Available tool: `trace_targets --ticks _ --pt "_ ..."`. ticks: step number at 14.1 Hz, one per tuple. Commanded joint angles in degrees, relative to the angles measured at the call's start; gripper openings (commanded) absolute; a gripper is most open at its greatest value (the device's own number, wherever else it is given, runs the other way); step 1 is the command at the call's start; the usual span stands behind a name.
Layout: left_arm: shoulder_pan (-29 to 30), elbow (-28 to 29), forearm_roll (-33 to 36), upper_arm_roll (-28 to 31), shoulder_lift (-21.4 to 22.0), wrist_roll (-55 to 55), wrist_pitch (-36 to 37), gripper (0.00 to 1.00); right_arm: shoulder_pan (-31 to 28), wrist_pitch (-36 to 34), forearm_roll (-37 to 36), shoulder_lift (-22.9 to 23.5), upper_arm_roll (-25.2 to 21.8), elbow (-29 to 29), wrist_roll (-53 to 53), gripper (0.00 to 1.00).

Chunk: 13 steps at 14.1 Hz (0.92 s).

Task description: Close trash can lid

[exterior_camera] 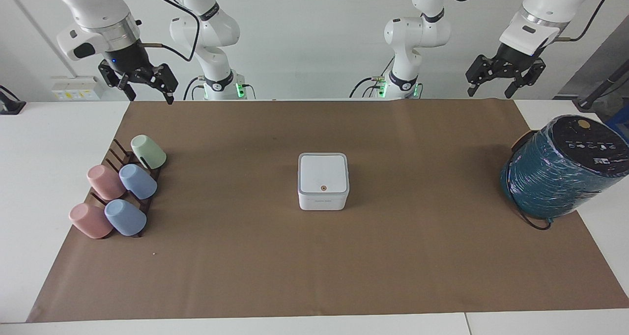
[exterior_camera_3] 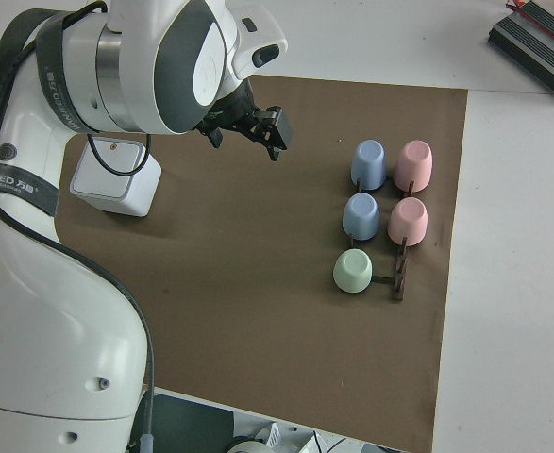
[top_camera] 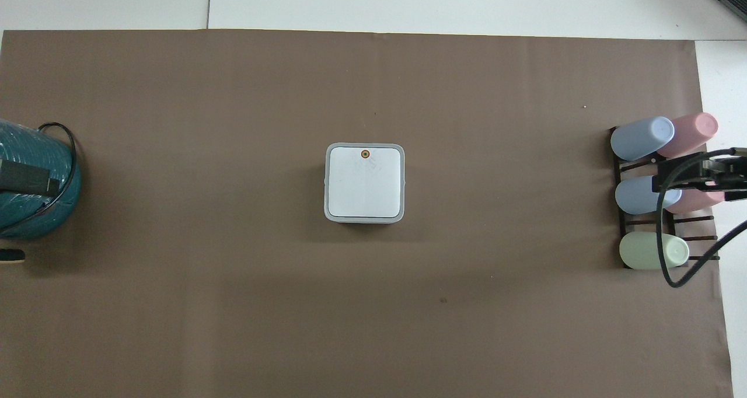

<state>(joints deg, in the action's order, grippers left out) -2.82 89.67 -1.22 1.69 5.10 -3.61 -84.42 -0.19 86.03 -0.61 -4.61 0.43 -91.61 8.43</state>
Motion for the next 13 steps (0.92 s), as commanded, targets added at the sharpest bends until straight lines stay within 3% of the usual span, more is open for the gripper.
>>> trace_targets --ticks 1,13 --pt "0.9 1.1 -0.4 -0.6 0.9 -0.9 0.0 1.0 0.0 0.8 1.3 -1.3 -0.3 -1.5 -1.3 1.0" --pt "0.3 -0.6 1.2 -0.4 -1.4 -0.8 -1.4 1.0 -0.1 0.9 1.3 -1.3 -0.3 -1.5 -1.3 1.0"
